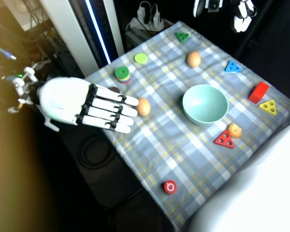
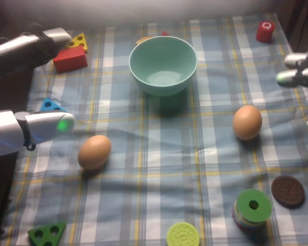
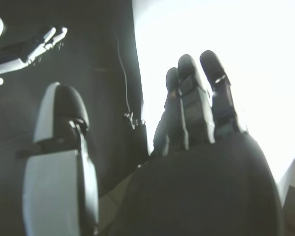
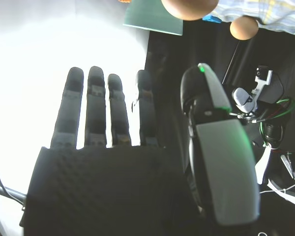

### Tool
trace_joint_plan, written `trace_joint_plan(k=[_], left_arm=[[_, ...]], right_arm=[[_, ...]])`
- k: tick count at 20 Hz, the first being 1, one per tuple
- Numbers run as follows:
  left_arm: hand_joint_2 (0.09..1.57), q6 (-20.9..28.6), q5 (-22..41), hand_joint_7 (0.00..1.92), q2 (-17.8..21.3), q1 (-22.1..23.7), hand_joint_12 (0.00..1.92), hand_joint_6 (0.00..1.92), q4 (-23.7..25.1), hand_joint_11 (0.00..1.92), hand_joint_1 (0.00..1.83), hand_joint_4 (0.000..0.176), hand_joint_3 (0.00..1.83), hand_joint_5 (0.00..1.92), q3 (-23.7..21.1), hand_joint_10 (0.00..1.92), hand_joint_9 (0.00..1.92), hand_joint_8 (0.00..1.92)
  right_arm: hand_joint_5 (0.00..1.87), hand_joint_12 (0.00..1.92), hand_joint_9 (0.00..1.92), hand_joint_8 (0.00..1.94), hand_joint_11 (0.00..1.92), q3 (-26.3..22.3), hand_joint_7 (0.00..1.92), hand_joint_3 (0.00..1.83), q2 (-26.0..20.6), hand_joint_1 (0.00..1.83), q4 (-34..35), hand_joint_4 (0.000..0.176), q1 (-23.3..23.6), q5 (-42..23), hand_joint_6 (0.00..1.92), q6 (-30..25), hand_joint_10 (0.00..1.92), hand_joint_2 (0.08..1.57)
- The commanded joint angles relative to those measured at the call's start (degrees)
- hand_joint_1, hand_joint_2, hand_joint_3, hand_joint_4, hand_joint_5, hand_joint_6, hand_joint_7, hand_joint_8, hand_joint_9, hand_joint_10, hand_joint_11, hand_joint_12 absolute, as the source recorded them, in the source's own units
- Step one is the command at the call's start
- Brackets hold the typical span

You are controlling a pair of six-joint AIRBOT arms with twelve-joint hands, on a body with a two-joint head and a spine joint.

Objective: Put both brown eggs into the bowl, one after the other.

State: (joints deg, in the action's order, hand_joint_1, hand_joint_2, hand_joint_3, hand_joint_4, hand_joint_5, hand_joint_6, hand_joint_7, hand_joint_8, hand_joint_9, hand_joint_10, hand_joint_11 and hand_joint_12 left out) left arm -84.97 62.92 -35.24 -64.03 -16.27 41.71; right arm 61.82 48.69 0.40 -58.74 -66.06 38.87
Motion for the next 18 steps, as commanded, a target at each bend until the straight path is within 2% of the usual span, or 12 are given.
trace_joint_plan(k=[1,3,4,5,7,8,10,11,12,14,15,18], left_arm=[[1.04,0.4,6.0,0.34,-0.3,0.8,0.58,0.00,0.4,0.00,0.52,0.176,0.00,0.35,0.4,0.01,0.33,0.00],[1.03,0.3,3.7,0.32,-0.4,1.5,0.41,0.00,1.5,0.00,0.51,0.176,0.00,0.29,0.7,0.00,0.31,0.00],[1.03,-1.8,2.1,0.35,-0.6,2.2,0.42,0.01,1.4,0.00,0.51,0.176,0.00,0.31,0.8,0.01,0.34,0.01],[1.02,-6.6,0.1,0.38,-0.9,3.4,0.41,0.00,0.2,0.00,0.53,0.176,0.00,0.30,0.5,0.01,0.35,0.02],[0.95,-19.4,-4.7,0.46,-2.3,6.1,0.57,0.00,-2.9,0.00,0.64,0.176,0.00,0.40,-0.2,0.01,0.41,0.00],[0.95,-24.6,-6.4,0.48,-3.1,7.1,0.60,0.00,-4.1,0.00,0.61,0.176,0.00,0.41,-0.5,0.00,0.41,0.00],[0.97,-31.8,-8.2,0.50,-4.4,8.1,0.59,0.00,-6.2,0.00,0.58,0.176,0.01,0.43,-0.9,0.00,0.43,0.01],[0.97,-33.2,-8.9,0.54,-5.1,8.3,0.61,0.00,-7.1,0.01,0.58,0.176,0.00,0.46,-0.6,0.01,0.47,0.00],[0.97,-33.3,-9.5,0.56,-5.5,8.4,0.62,0.01,-7.7,0.03,0.60,0.176,0.00,0.48,-0.2,0.01,0.50,0.01],[0.97,-33.3,-11.2,0.61,-6.1,8.9,0.62,0.00,-8.1,0.07,0.62,0.176,0.00,0.49,0.6,0.00,0.53,0.00],[0.97,-33.9,-12.7,0.60,-6.7,9.3,0.62,0.01,-8.4,0.07,0.62,0.176,0.00,0.51,1.2,0.00,0.53,0.00],[0.95,-36.1,-16.4,0.60,-8.4,10.6,0.62,0.00,-9.0,0.07,0.70,0.176,0.00,0.48,2.5,0.00,0.52,0.00]], right_arm=[[0.67,0.60,0.57,0.01,0.39,0.2,0.52,0.00,-0.3,0.72,1.2,0.000,0.3,-6.9,0.01,-0.1,0.01,1.27],[0.67,0.55,0.59,0.00,0.40,0.2,0.54,0.00,-0.2,0.73,0.7,0.000,0.6,-7.1,0.00,-0.1,0.00,1.27],[0.67,0.55,0.59,0.00,0.41,0.1,0.54,0.00,-0.2,0.74,0.3,0.000,0.8,-7.3,0.00,-0.1,0.00,1.28],[0.68,0.53,0.57,0.00,0.37,0.1,0.55,0.00,-0.3,0.74,0.0,0.000,1.0,-7.7,0.00,-0.2,0.00,1.27],[0.70,0.51,0.54,0.00,0.31,-0.2,0.56,0.00,-0.6,0.81,-0.3,0.000,1.1,-9.4,0.01,-0.4,0.00,1.27],[0.71,0.55,0.53,0.00,0.28,-0.4,0.57,0.00,-1.0,0.83,-0.4,0.000,1.1,-10.3,0.00,-0.4,0.00,1.27],[0.69,0.57,0.54,0.00,0.27,-0.8,0.57,0.00,-1.5,0.77,-0.6,0.000,1.1,-11.7,0.00,-0.4,0.00,1.29],[0.70,0.57,0.54,0.00,0.28,-0.9,0.57,0.00,-1.6,0.80,-0.7,0.000,1.1,-12.2,0.00,-0.4,0.00,1.28],[0.71,0.52,0.56,0.00,0.34,-1.0,0.57,0.00,-1.7,0.84,-0.7,0.000,1.1,-12.5,0.00,-0.4,0.00,1.28],[0.72,0.43,0.54,0.00,0.33,-1.1,0.58,0.00,-1.7,0.99,-0.8,0.000,1.1,-13.1,0.00,-0.4,0.00,1.27],[0.73,0.42,0.54,0.00,0.32,-1.2,0.58,0.00,-1.8,0.98,-1.1,0.000,1.2,-13.5,0.00,-0.4,0.00,1.27],[0.72,0.63,0.60,0.00,0.31,-1.6,0.63,0.00,-1.8,0.92,-1.8,0.000,1.3,-14.1,0.00,-0.2,0.00,1.31]])
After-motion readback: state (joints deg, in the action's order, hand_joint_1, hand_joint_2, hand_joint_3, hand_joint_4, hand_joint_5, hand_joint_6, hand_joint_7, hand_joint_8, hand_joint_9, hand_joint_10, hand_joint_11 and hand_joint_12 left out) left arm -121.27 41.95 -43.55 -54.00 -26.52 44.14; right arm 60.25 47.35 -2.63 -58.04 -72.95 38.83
